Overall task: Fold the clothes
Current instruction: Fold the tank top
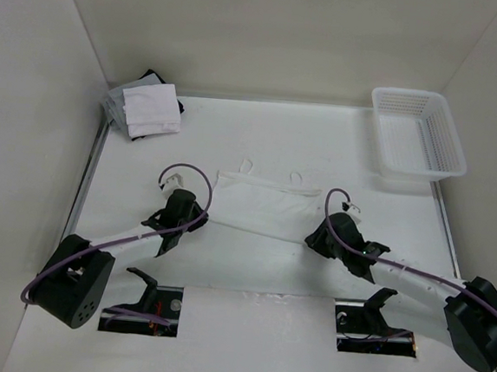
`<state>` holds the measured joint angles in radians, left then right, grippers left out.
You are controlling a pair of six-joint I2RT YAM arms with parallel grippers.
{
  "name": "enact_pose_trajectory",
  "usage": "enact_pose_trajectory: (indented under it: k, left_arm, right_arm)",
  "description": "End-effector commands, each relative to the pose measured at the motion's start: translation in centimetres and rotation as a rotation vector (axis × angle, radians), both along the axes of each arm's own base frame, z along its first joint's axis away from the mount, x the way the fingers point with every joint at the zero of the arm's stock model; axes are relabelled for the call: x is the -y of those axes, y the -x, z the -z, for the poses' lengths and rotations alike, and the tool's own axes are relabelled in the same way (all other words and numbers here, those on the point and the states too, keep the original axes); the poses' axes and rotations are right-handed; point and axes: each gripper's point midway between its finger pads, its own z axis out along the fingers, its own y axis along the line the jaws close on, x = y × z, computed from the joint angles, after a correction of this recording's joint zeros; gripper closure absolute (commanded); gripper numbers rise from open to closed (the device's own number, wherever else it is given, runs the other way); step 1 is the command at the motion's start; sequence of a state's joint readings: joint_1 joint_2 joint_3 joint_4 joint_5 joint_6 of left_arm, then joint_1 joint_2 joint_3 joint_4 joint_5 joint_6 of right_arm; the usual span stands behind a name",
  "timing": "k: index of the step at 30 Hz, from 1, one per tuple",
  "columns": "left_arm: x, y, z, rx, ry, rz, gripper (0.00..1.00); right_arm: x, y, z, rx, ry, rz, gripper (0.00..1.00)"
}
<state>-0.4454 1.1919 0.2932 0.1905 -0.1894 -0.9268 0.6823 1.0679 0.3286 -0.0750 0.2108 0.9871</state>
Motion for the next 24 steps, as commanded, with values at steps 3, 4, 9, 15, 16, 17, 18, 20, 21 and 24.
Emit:
enact_pose_trajectory:
  k: [3,4,9,15,16,17,18,20,21,24]
  left_arm:
    - [-0.5,0.2,-0.2,0.013,0.016,-0.011,0.93]
    - [-0.5,0.2,-0.3,0.015,0.019,-0.012,0.93]
    - [-0.4,0.2,-0.8,0.032,0.030,-0.010,0.94]
    - [-0.5,-0.7,-6.7,0.186,0.102,-0.005,0.97]
    - [-0.5,-0.6,-8.4,0.219,0.115,-0.002,0.97]
    - [-0.5,-0.5,-10.3,0.254,0.120,0.000,0.97]
    - [-0.6,-0.3,-12.2,0.292,0.120,0.008,0.97]
    - [-0.9,0.5,-16.2,0.375,0.116,0.018,0.98]
    - [-1.3,1.0,-18.2,0.414,0.108,0.015,0.98]
    - [-2.4,2.8,-23.3,0.514,0.096,0.008,0.98]
  right_arm:
    - [-0.9,-1.1,-0.8,0.016,-0.011,0.004,0.77]
    - [-0.9,-1.1,-0.8,0.015,-0.010,0.009,0.79]
    - [-0.1,-1.8,-1.0,0.046,0.016,0.052,0.92]
    - [-0.2,-2.4,-5.6,0.211,-0.019,0.045,0.99]
    - [-0.2,-2.2,-6.9,0.237,-0.026,0.039,0.99]
    - [0.1,-1.8,-8.3,0.260,-0.030,0.032,0.99]
    - [0.4,-1.4,-9.8,0.281,-0.031,0.028,0.99]
    - [0.7,-0.2,-12.9,0.331,-0.039,0.001,0.99]
    - [1.0,0.4,-14.5,0.355,-0.048,-0.008,0.99]
    - [1.7,2.2,-18.4,0.402,-0.072,-0.041,0.99]
